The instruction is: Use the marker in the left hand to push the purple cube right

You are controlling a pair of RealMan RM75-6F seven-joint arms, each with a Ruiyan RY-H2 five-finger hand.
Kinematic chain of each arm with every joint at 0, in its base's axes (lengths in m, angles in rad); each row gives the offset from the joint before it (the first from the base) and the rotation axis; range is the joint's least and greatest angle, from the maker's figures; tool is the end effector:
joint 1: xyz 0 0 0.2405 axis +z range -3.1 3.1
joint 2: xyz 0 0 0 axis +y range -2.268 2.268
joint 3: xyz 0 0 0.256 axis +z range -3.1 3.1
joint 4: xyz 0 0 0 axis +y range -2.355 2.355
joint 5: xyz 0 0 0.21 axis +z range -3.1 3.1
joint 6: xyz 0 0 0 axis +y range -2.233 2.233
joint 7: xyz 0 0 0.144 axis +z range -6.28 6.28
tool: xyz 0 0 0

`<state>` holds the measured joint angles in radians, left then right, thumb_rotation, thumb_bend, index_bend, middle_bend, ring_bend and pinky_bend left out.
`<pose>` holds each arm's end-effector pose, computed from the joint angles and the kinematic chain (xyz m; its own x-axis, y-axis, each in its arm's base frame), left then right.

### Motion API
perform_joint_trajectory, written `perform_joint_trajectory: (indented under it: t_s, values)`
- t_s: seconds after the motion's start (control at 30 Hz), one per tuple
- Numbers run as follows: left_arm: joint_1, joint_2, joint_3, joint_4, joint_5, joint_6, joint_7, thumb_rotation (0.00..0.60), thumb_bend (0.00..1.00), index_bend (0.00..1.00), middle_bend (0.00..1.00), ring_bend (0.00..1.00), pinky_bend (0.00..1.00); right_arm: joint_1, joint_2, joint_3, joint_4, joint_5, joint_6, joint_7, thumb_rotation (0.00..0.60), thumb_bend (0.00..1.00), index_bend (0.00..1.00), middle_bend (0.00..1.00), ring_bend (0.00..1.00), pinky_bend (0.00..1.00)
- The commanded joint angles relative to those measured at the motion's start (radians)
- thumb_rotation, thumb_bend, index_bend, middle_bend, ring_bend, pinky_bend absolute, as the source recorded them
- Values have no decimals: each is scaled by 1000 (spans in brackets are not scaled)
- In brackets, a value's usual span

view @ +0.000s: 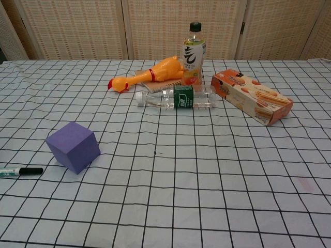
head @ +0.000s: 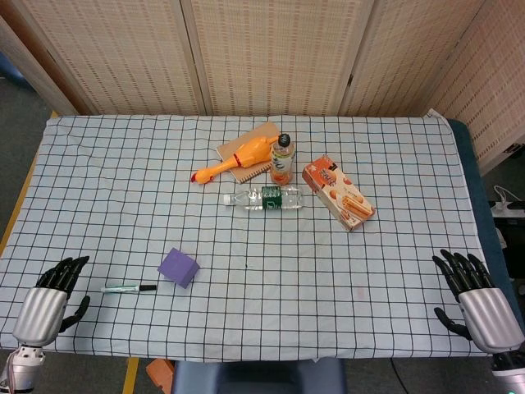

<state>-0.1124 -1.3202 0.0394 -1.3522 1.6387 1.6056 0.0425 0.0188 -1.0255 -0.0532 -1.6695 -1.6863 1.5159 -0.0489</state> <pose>-0.3160 0.1720 0.1114 0.4844 -0.0542 0.8732 0.8566 -0.1736 -0.4859 -0.2993 -0.1368 0.1634 0.4800 -0.0928 0.8724 -0.8744 -0.1315 0.4671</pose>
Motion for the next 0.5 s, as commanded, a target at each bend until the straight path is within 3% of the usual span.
perform_joint_trajectory:
  t_s: [0.03,0.17,0.23,0.3,0.5]
  values:
    - [3,-14,4,5,-5,-20,66,600,409,68,160,148,296,-2,0,1,0,-2,6,1,600,175,0,0,0,0]
    - [5,-70,-2,43,-8,-32,205,600,411,153,228,334,575,0,-1,-1,-1,-3,1,-2,600,175,0,0,0,0]
    - [3,-106,-5,85,3,-29,264,600,412,208,291,509,780,1,-1,-1,-1,-2,-2,-3,600,175,0,0,0,0]
    - [-7,-137,-5,129,14,-44,316,600,412,245,332,619,874,2,-2,0,-1,2,-6,-6,600,175,0,0,0,0]
    - [-43,-191,-5,224,10,-122,360,600,412,315,435,786,987,1,-4,-1,-3,-2,-3,-13,600,175,0,0,0,0]
